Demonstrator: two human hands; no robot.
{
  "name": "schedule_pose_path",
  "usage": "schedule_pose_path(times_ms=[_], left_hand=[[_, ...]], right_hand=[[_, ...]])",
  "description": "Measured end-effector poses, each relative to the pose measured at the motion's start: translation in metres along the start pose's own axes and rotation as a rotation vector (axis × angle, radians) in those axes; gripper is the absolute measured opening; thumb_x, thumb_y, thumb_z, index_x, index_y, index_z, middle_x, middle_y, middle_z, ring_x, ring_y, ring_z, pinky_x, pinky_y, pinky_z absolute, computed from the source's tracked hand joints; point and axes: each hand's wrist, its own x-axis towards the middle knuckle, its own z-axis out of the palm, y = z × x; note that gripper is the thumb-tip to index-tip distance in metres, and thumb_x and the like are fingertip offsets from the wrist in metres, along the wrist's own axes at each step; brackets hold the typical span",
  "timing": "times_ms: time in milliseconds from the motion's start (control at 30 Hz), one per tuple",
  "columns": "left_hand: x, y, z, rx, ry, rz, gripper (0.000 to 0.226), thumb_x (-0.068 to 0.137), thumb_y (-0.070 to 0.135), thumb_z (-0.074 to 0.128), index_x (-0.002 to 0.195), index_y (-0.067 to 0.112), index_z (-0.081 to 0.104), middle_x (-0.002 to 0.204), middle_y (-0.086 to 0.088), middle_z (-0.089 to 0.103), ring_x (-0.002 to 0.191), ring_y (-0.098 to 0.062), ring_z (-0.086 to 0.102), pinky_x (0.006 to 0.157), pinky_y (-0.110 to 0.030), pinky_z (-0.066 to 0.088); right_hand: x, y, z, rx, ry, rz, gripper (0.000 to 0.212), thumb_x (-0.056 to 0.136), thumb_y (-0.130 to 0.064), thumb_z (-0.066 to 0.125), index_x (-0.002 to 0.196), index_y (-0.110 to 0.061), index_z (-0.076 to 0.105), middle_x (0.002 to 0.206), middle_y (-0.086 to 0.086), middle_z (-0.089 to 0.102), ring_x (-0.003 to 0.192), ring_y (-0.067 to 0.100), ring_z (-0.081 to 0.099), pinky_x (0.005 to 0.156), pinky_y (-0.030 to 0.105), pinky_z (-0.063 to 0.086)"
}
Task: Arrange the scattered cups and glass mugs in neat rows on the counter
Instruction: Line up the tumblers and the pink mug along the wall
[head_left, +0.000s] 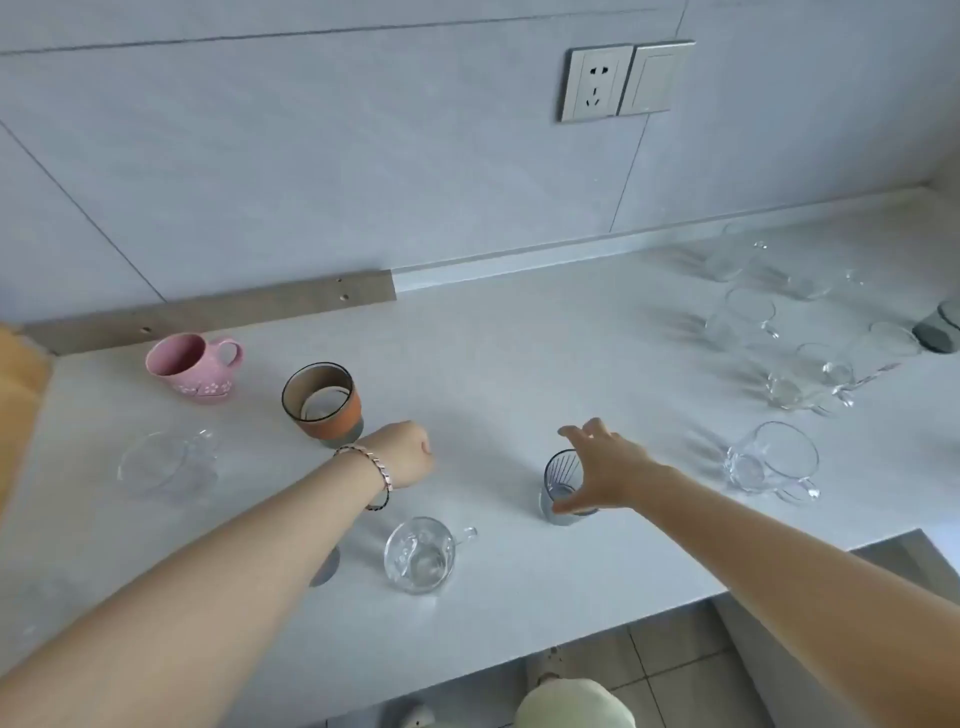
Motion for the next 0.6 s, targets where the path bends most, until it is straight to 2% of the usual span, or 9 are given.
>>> schedule_pose_path(times_ms=[33,100,200,267,333,400,500,600], left_hand=[[0.008,0.002,0.003,-0.026,0.01,-0.019,0.014,0.084,0.014,0.043,0.071,0.018,0.048,0.076,-0.006,0.048,0.07,-0.022,0.041,0.064,-0.027,0.032],[0.021,0.005,0.006,-0.07,0.02,-0.093,0.023,0.08,0.011,0.042,0.059,0.019,0.041,0.063,-0.005,0.041,0.062,-0.022,0.034,0.059,-0.027,0.028],[0.032,0.007,0.012,-0.118,0.03,-0.18,0.036,0.078,0.008,0.041,0.048,0.02,0.024,0.051,-0.002,0.026,0.054,-0.022,0.024,0.05,-0.027,0.015],[0.035,0.006,0.016,-0.159,0.045,-0.237,0.031,0.081,0.011,0.042,0.052,0.019,0.035,0.056,-0.002,0.04,0.057,-0.023,0.036,0.053,-0.026,0.027],[0.037,0.003,0.019,-0.2,0.043,-0.285,0.018,0.084,0.015,0.043,0.068,0.017,0.051,0.076,-0.004,0.058,0.074,-0.024,0.054,0.069,-0.031,0.044],[0.038,0.004,0.018,-0.216,0.044,-0.326,0.014,0.086,0.017,0.042,0.079,0.017,0.055,0.093,-0.005,0.065,0.093,-0.026,0.062,0.083,-0.035,0.049],[0.05,-0.003,0.012,-0.24,0.072,-0.348,0.015,0.086,0.016,0.041,0.08,0.017,0.054,0.089,-0.003,0.062,0.095,-0.027,0.063,0.076,-0.031,0.046],[0.063,-0.009,0.002,-0.266,0.059,-0.347,0.016,0.086,0.016,0.04,0.08,0.017,0.054,0.085,-0.002,0.059,0.084,-0.027,0.059,0.069,-0.029,0.04]], right_hand=[[0.005,0.003,-0.001,-0.011,-0.049,-0.033,0.099,0.065,-0.055,0.072,0.145,-0.027,0.021,0.141,0.004,0.033,0.126,0.027,0.046,0.1,0.037,0.044],[0.015,0.008,-0.003,-0.051,-0.146,-0.108,0.099,0.065,-0.055,0.073,0.145,-0.028,0.022,0.139,0.002,0.035,0.123,0.027,0.051,0.099,0.036,0.044],[0.028,0.012,-0.004,-0.127,-0.221,-0.232,0.083,0.07,-0.044,0.071,0.14,-0.026,0.03,0.133,0.002,0.039,0.114,0.027,0.055,0.088,0.032,0.045],[0.039,0.012,-0.01,-0.15,-0.193,-0.288,0.073,0.071,-0.04,0.069,0.133,-0.023,0.035,0.127,0.003,0.042,0.108,0.028,0.057,0.077,0.03,0.043],[0.051,0.012,-0.02,-0.087,-0.174,-0.278,0.069,0.07,-0.039,0.069,0.129,-0.023,0.038,0.122,0.003,0.043,0.102,0.028,0.058,0.072,0.028,0.041],[0.066,0.01,-0.035,0.015,-0.144,-0.24,0.068,0.069,-0.038,0.068,0.128,-0.022,0.038,0.118,0.002,0.045,0.096,0.025,0.055,0.072,0.028,0.043],[0.095,-0.005,-0.066,0.128,-0.027,-0.21,0.07,0.07,-0.037,0.07,0.128,-0.019,0.036,0.121,0.003,0.047,0.103,0.026,0.057,0.076,0.029,0.044],[0.132,-0.033,-0.097,0.198,0.112,-0.217,0.071,0.07,-0.036,0.073,0.128,-0.016,0.037,0.123,0.008,0.047,0.107,0.031,0.057,0.081,0.032,0.046]])
